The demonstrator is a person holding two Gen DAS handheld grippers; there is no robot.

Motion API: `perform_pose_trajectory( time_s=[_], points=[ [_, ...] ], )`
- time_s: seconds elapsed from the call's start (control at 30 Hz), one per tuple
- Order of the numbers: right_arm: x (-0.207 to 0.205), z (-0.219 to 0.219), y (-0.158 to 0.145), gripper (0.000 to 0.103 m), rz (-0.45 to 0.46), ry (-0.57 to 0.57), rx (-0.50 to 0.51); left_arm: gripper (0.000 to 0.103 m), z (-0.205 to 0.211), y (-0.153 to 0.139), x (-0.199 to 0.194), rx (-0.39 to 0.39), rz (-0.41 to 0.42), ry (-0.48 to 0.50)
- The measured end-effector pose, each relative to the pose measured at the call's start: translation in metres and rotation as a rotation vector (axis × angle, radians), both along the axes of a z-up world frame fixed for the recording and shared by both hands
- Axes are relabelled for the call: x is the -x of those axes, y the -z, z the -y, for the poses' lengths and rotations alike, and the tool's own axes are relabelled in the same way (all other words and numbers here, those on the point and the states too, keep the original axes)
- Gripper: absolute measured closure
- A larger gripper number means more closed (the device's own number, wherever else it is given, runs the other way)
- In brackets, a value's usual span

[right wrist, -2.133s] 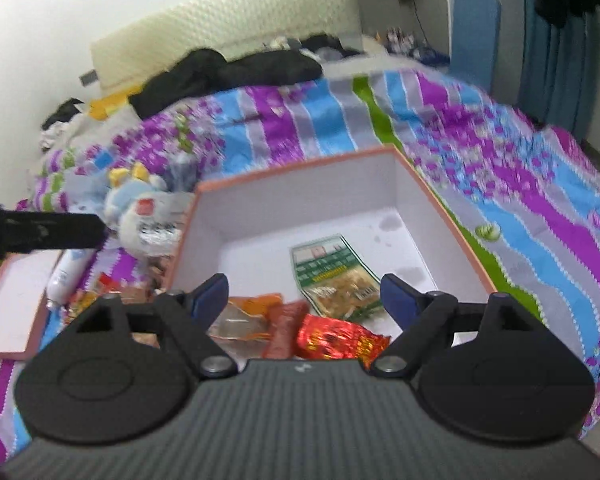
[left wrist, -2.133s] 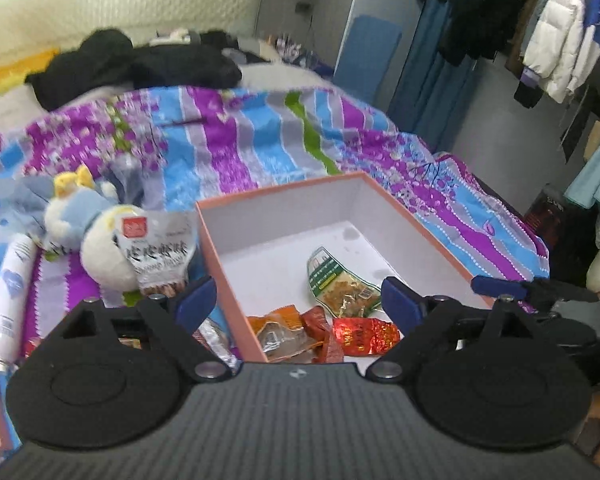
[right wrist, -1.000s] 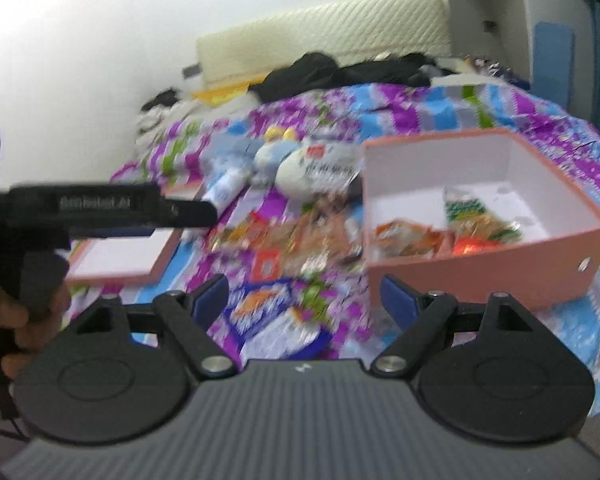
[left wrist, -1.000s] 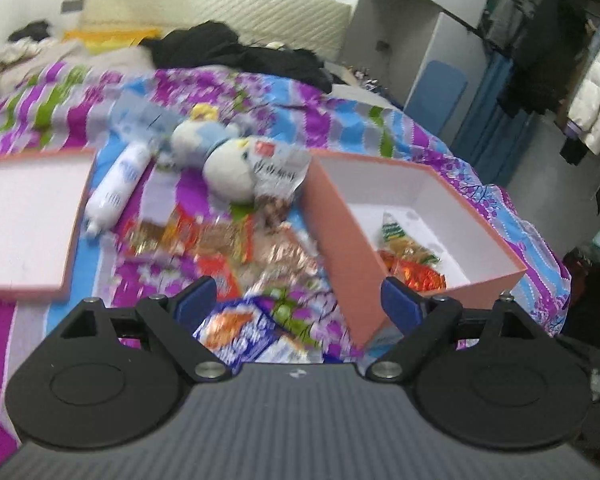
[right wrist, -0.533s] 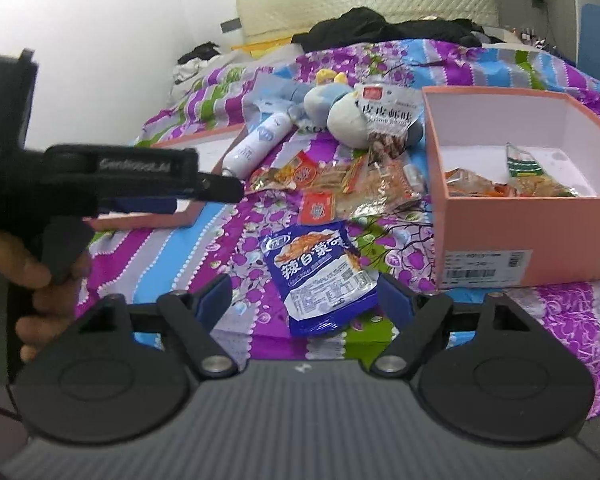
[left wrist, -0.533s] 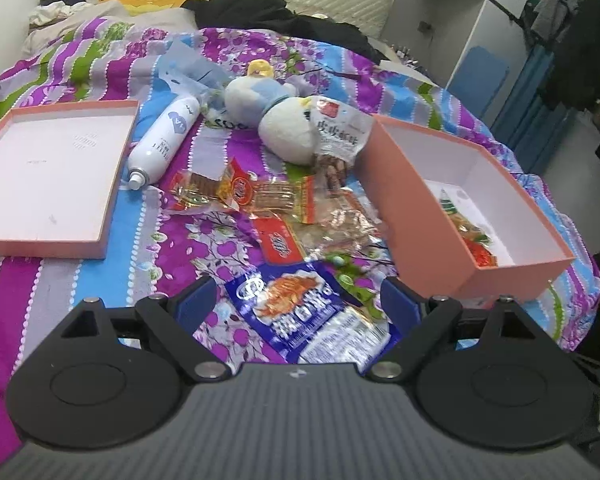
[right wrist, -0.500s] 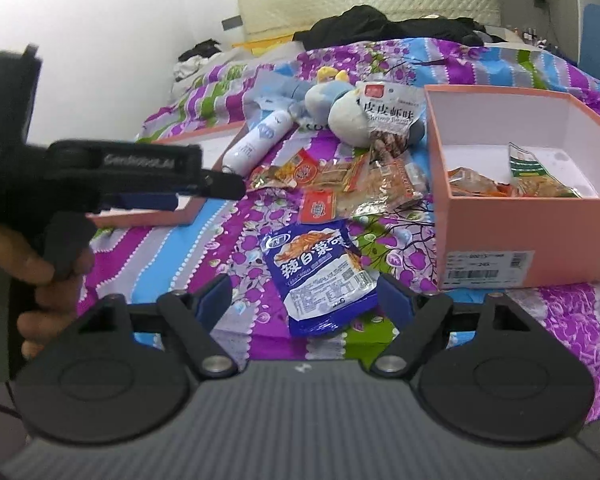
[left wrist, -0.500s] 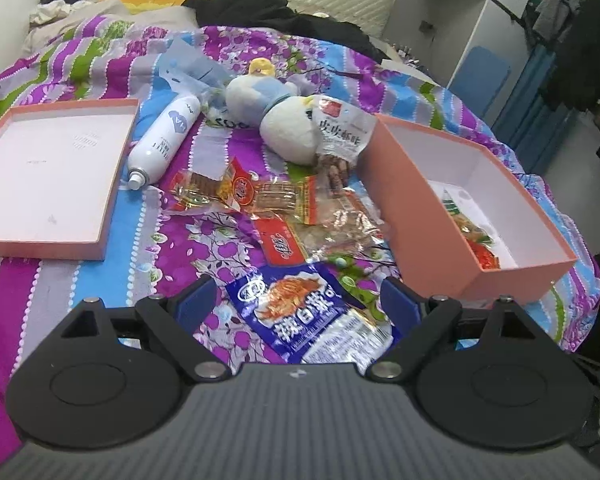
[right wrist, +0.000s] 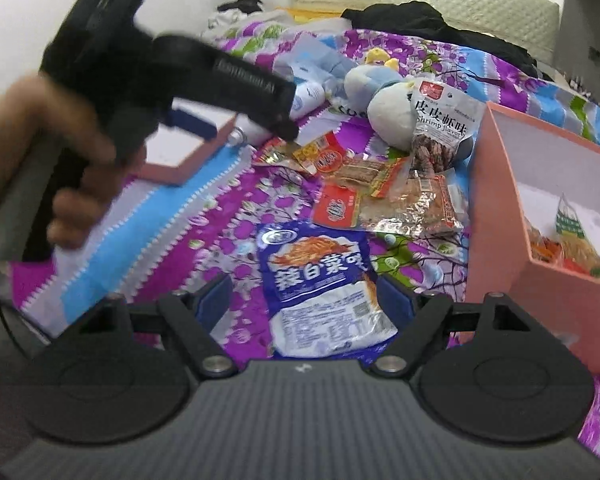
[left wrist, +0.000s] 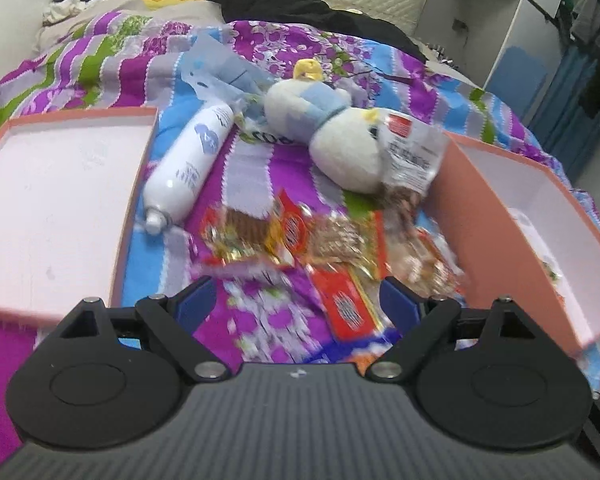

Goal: Organize snacks
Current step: 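Grasp the blue spicy-cabbage snack bag with the right tool while the left tool reaches into the pile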

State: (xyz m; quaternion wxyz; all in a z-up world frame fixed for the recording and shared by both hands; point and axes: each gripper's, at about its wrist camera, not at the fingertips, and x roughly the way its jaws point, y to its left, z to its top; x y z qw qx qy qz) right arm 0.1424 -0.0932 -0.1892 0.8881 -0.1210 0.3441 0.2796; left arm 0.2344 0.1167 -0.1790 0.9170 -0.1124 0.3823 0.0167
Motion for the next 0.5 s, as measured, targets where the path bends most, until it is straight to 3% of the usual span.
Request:
perform_pose_trajectory(
  time_s=[0.2, 0.37, 0.5],
  points=[
    [-0.026, 0.0, 0.019, 0.021, -0.026, 0.015, 0.062, 0.013, 0.0, 0.014, -0.053, -0.021, -0.007, 0.083],
    [-0.037, 0.0, 0.037, 0.021, -0.096, -0.034, 0.078, 0.013, 0.026, 0.031, -0.094, -0.044, -0.033, 0.218],
    [-0.039, -0.005, 0.05, 0.019, -0.108, -0.079, 0.118, 0.013, 0.044, 0.053, -0.128, -0.047, -0.084, 0.252]
  ],
)
